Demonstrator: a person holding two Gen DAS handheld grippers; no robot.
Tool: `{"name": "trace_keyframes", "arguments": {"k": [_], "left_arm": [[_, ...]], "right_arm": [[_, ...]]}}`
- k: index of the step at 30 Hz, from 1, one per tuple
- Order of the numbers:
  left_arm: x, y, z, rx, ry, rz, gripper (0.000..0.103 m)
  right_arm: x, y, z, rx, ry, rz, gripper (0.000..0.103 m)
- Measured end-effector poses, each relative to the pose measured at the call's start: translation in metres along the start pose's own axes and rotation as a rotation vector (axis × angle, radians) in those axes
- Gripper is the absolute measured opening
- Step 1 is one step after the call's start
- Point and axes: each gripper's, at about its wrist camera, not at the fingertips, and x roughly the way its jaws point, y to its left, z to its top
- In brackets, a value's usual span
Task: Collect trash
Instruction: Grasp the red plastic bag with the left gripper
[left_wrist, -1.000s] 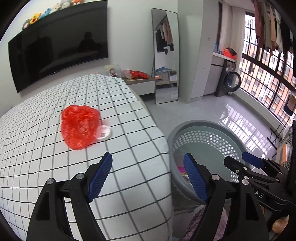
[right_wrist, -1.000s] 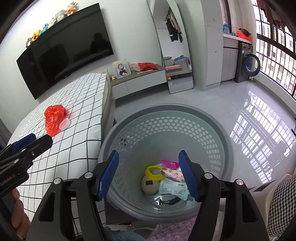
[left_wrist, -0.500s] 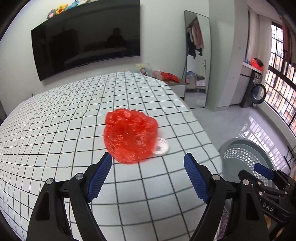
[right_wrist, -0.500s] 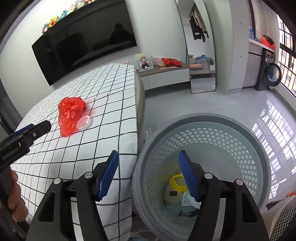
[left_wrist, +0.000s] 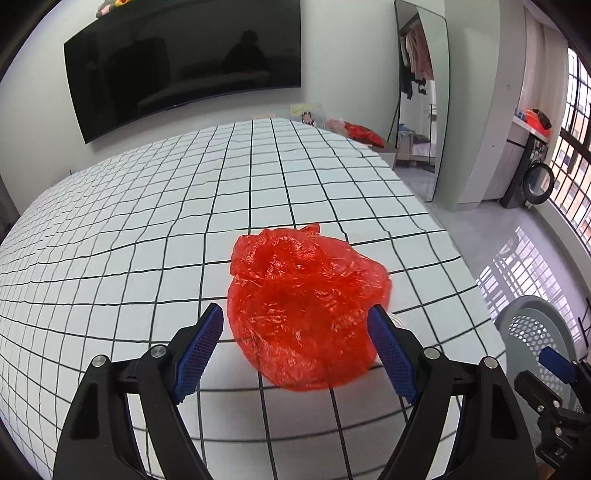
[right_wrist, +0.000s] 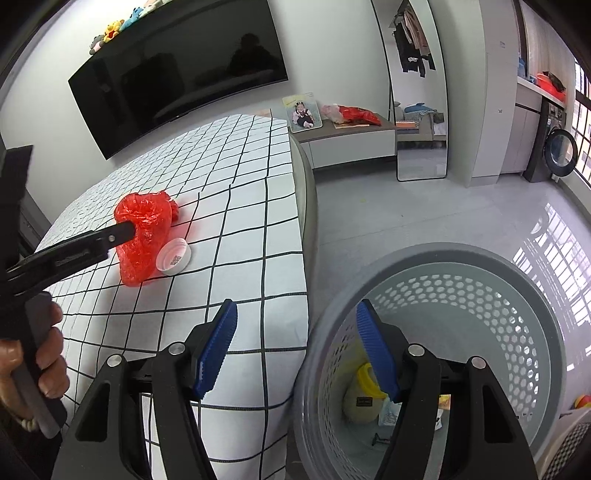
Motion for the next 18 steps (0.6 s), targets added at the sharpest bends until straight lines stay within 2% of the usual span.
{"name": "trace_keyframes", "arguments": {"k": [2, 4, 7, 9, 12, 15, 18], "left_arm": [[0.008, -0.001, 0.0, 0.002, 0.01, 0.004, 0.077], [0.015, 0.0, -0.001, -0.004, 0.028, -0.012, 0.069], [0.019, 0.001, -0.002, -0.02, 0.049, -0.055, 0.05], [0.019, 0.002, -0.004, -0.022, 0.055, -0.075, 0.029], [0.014, 0.006, -0.004, -0.03, 0.042, -0.092, 0.015], [0.001, 0.01, -0.005, -0.039, 0.014, -0.094, 0.01], [-0.015, 0.02, -0.003, -0.056, -0.022, -0.087, 0.01]], "right_arm": [[0.002, 0.0, 0.002, 0.002, 0.004, -0.004, 0.064], [0.003, -0.001, 0.004, 0.004, 0.006, -0.008, 0.064], [0.005, -0.001, 0.005, 0.006, 0.008, -0.014, 0.064], [0.004, -0.001, 0.006, 0.006, 0.007, -0.016, 0.064], [0.006, 0.004, 0.006, -0.001, 0.01, -0.016, 0.064], [0.008, 0.011, 0.008, -0.017, 0.015, -0.008, 0.064], [0.01, 0.024, 0.011, -0.051, 0.016, 0.011, 0.064]]}}
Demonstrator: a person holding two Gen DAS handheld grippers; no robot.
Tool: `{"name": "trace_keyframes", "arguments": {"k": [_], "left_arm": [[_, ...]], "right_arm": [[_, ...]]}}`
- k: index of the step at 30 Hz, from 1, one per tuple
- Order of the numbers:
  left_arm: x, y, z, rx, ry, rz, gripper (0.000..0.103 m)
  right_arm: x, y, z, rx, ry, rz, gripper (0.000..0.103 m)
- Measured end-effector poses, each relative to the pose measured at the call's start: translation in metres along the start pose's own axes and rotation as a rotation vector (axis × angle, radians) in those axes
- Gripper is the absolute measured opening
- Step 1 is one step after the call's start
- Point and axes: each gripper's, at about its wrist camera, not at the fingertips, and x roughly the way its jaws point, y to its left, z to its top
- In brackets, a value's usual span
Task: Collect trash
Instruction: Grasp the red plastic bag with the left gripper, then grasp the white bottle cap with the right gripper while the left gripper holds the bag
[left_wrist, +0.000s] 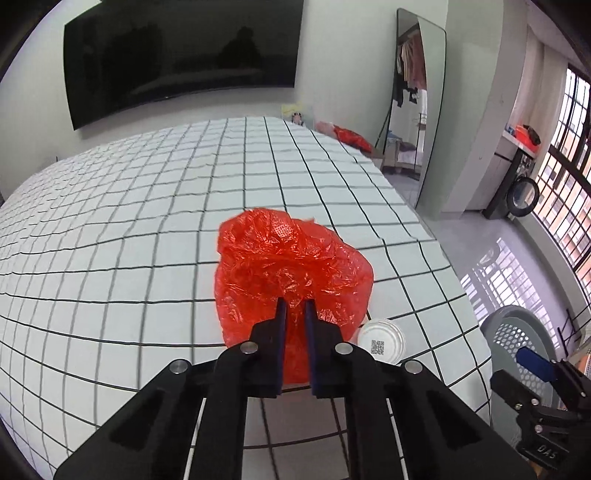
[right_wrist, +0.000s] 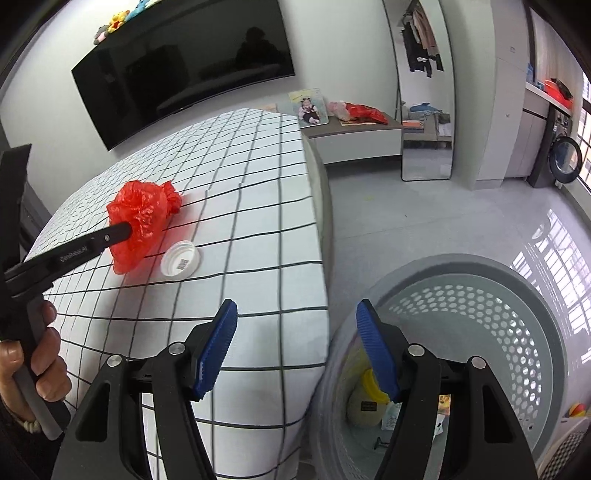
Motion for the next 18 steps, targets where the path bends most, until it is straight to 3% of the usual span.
{"name": "trace_keyframes", "arguments": {"k": [9, 18], "left_arm": [[-0.039, 0.036, -0.007, -0.01, -0.076, 0.092, 0.01], [-0.06, 0.056, -0.03, -0.037, -0.095, 0.084, 0.01]], "right_arm": [[0.024, 0.044, 0.016, -0.107, 0.026, 0.049, 0.064], [0.06, 0.081, 0.031, -0.193, 0.084, 0.05, 0.064]]}}
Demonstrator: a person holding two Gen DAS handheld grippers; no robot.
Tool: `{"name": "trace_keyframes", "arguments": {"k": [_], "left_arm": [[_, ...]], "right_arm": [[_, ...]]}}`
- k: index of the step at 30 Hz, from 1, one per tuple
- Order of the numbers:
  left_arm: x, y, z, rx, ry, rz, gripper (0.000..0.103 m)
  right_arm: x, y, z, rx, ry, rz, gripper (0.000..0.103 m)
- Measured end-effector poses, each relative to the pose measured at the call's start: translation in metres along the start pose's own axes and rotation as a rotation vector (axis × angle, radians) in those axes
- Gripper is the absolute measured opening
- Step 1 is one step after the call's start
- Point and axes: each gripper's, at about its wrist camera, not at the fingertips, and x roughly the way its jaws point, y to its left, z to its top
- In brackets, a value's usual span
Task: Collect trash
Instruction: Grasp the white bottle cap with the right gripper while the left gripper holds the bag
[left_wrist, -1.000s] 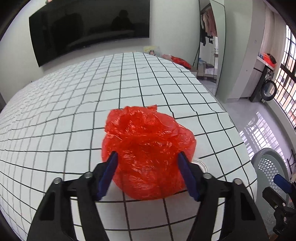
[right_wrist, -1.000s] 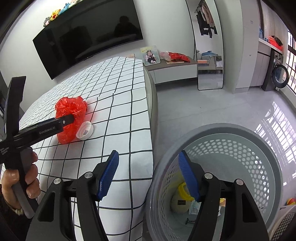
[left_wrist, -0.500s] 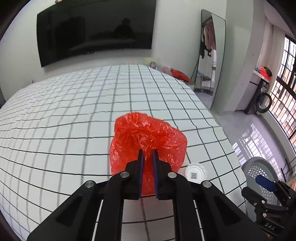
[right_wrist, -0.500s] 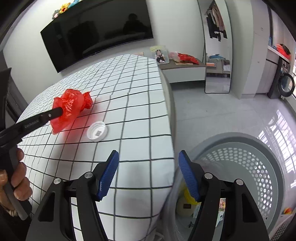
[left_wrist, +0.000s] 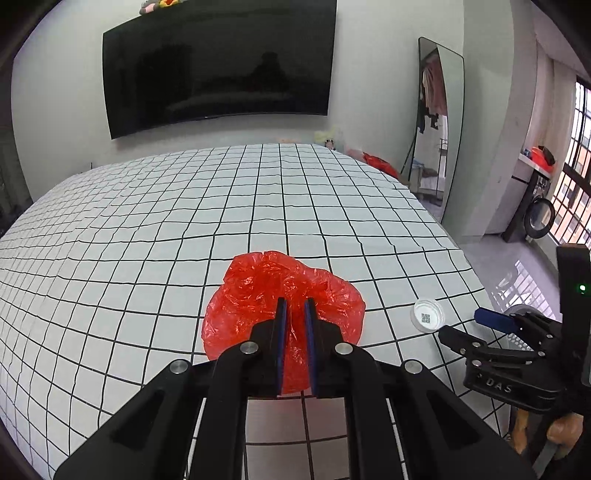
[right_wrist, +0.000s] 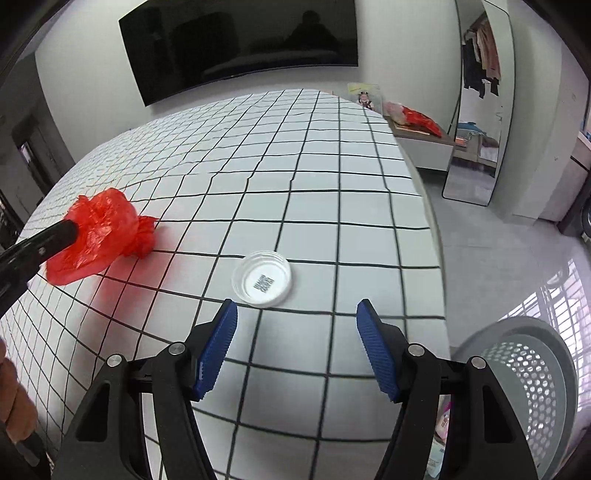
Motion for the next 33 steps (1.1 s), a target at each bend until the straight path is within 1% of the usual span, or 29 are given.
{"name": "trace_keyframes", "arguments": {"k": [6, 13, 14, 16, 17, 18, 19, 27, 33], "left_arm": [[-0.004, 0.005, -0.005, -0.014, -0.012, -0.004, 0.01], [-0.006, 0.003, -0.007, -0.013, -0.027, -0.005, 0.01], [-0.006, 0.002, -0.007, -0.013, -0.028, -0.006, 0.01], [-0.006, 0.001, -0.007, -0.013, -0.03, -0.007, 0.01], [-0.008, 0.002, -0.008, -0.013, -0.031, -0.008, 0.01], [-0.008, 0.001, -0.008, -0.013, -0.031, -0.01, 0.01], [-0.008, 0.001, -0.009, -0.013, -0.031, -0.011, 0.01], [-0.012, -0.006, -0.008, -0.005, -0.033, -0.028, 0.01], [-0.03, -0.013, -0.004, 0.011, -0.074, -0.044, 0.01]], "right_arm": [[0.019, 0.01, 0.01, -0.02, 0.024, -0.029, 0.064], [0.028, 0.013, 0.018, -0.036, 0.033, -0.053, 0.063], [0.028, 0.015, 0.018, -0.043, 0.032, -0.057, 0.062], [0.028, 0.018, 0.018, -0.063, 0.026, -0.067, 0.051], [0.028, 0.019, 0.018, -0.068, 0.024, -0.063, 0.048], [0.027, 0.019, 0.018, -0.07, 0.023, -0.064, 0.042], [0.027, 0.02, 0.018, -0.071, 0.023, -0.063, 0.039], [0.011, 0.013, 0.007, -0.023, 0.007, -0.031, 0.039], [-0.011, 0.01, -0.004, -0.006, -0.029, -0.034, 0.039]]}}
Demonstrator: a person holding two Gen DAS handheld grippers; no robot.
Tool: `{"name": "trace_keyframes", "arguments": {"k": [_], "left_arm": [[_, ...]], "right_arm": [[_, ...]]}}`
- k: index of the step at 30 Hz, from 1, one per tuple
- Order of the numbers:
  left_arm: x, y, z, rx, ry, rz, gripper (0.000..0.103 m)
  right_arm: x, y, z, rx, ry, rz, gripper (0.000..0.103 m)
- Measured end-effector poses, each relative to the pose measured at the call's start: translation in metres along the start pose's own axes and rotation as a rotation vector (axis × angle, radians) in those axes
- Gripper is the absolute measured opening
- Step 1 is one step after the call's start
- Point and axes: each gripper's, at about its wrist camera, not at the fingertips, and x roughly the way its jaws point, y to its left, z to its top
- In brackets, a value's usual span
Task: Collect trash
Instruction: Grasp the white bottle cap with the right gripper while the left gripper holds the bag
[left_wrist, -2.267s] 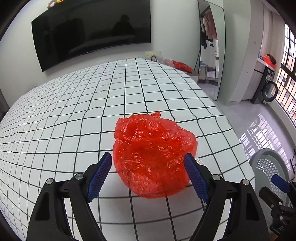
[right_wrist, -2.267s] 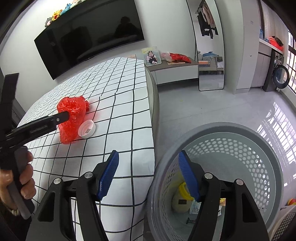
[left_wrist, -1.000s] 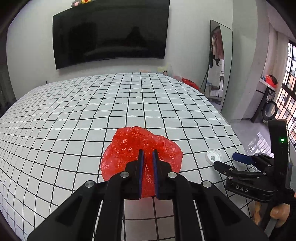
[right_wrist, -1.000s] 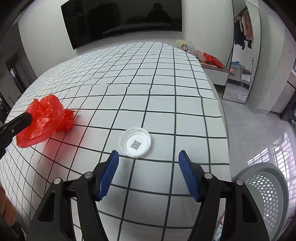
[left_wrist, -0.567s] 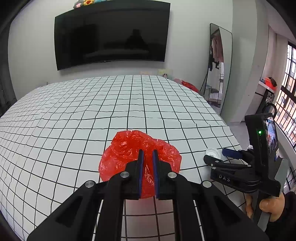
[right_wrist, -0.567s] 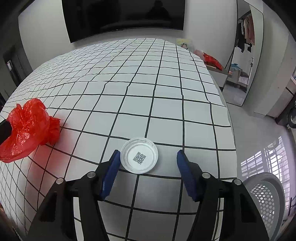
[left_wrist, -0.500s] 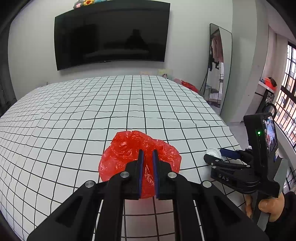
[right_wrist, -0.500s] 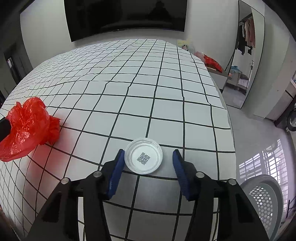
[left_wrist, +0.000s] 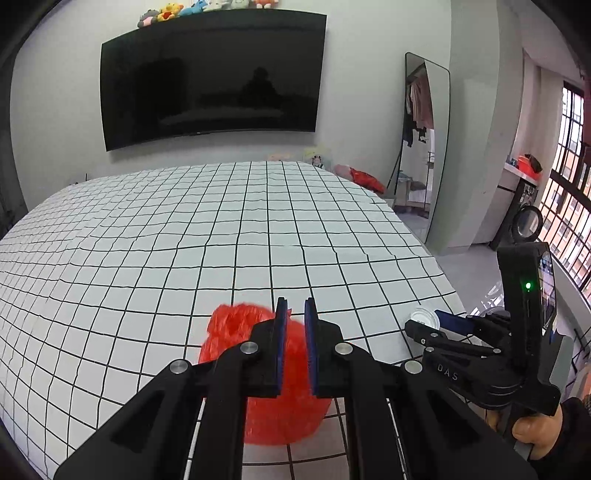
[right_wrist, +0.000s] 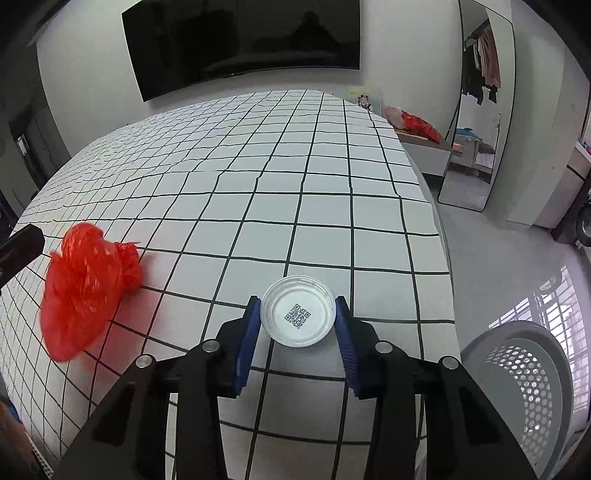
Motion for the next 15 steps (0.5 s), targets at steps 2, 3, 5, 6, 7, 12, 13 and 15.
{"name": "trace_keyframes", "arguments": {"k": [2, 3, 5, 6, 7, 12, 13, 15], "left_arm": [[-0.006, -0.003, 0.002, 0.006, -0.016, -0.005, 0.01], [-0.009, -0.005, 0.003, 0.01, -0.023, -0.008, 0.01], [-0.014, -0.011, 0.005, 0.019, -0.033, -0.013, 0.01], [-0.015, -0.013, 0.005, 0.023, -0.035, -0.015, 0.01], [-0.017, -0.015, 0.005, 0.026, -0.037, -0.018, 0.01], [-0.02, -0.011, -0.002, 0.016, -0.018, -0.016, 0.01], [-0.02, -0.01, -0.005, 0.008, -0.007, -0.016, 0.01], [-0.02, -0.005, -0.008, -0.009, 0.007, -0.016, 0.011]], "right_arm": [[-0.009, -0.001, -0.005, 0.007, -0.015, -0.001, 0.039], [-0.014, -0.003, -0.008, 0.012, -0.023, 0.0, 0.039], [-0.02, -0.005, -0.013, 0.023, -0.031, 0.002, 0.039], [-0.023, -0.007, -0.015, 0.029, -0.035, 0.003, 0.039], [-0.027, -0.008, -0.018, 0.035, -0.039, 0.002, 0.039], [-0.039, -0.013, -0.034, 0.06, -0.043, 0.004, 0.039], [-0.041, -0.014, -0.038, 0.064, -0.044, 0.004, 0.039], [-0.045, -0.014, -0.043, 0.069, -0.046, 0.003, 0.039]]}}
